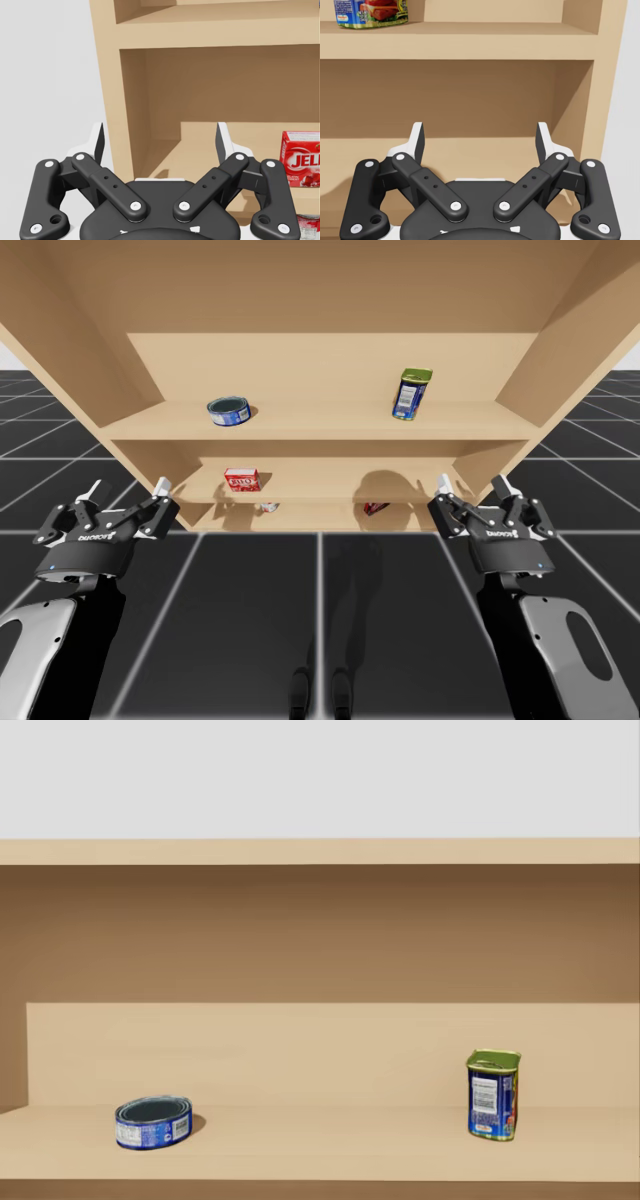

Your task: Retrieve the spam can from the shelves.

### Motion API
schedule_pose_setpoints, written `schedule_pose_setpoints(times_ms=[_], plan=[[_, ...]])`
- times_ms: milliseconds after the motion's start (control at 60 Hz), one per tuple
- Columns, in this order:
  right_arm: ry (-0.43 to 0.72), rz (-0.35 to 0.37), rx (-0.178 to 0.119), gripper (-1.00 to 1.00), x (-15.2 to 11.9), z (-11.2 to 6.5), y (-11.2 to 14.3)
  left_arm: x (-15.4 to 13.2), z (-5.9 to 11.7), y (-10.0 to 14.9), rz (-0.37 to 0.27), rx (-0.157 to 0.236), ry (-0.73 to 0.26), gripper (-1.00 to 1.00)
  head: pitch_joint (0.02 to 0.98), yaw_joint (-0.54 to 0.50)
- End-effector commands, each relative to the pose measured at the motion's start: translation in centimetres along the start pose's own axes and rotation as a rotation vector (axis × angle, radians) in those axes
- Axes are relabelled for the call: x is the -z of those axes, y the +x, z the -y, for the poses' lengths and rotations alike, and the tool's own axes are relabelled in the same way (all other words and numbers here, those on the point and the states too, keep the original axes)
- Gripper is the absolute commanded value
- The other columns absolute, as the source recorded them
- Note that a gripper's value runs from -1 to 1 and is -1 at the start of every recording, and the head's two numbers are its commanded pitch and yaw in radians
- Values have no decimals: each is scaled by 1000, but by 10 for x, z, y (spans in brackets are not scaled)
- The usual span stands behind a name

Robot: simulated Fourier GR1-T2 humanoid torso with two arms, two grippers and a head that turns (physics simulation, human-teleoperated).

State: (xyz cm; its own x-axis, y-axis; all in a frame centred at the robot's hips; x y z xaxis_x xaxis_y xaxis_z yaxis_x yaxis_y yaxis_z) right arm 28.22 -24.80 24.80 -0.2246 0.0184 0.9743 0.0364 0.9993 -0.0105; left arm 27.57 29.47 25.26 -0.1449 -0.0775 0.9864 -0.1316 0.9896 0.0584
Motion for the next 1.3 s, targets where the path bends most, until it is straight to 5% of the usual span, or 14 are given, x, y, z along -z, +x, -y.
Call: schedule_pose_setpoints(times_ms=[17, 100, 150, 233, 550, 767, 933, 1300], plan=[[-29, 2, 15, -1000, -2, -2, 0, 0, 0, 0, 0, 1, 2, -1000, 44, 10], [18, -6, 36, -1000, 0, -2, 1, 0, 0, 0, -1, 1, 2, -1000, 52, 9], [39, -19, 16, -1000, 0, -2, 1, 0, 0, 0, -1, 1, 2, -1000, 64, 4], [37, -26, 25, -1000, 1, -2, 1, 0, 0, 0, -2, 3, 0, -1000, 98, -27], [25, -29, 27, -1000, 2, 0, 1, 0, 3, -1, -2, 16, -5, -1000, 275, -308], [25, -23, 34, -1000, 0, -1, 5, 0, 3, -1, 6, 7, -9, -1000, 277, -305], [41, -8, 43, -1000, -12, -11, 33, 0, 3, -1, 5, 3, -14, -1000, 274, -295], [-1, -19, -65, -1000, -26, -36, 107, -1, 1, 0, 6, -2, -16, -1000, 278, -292]])
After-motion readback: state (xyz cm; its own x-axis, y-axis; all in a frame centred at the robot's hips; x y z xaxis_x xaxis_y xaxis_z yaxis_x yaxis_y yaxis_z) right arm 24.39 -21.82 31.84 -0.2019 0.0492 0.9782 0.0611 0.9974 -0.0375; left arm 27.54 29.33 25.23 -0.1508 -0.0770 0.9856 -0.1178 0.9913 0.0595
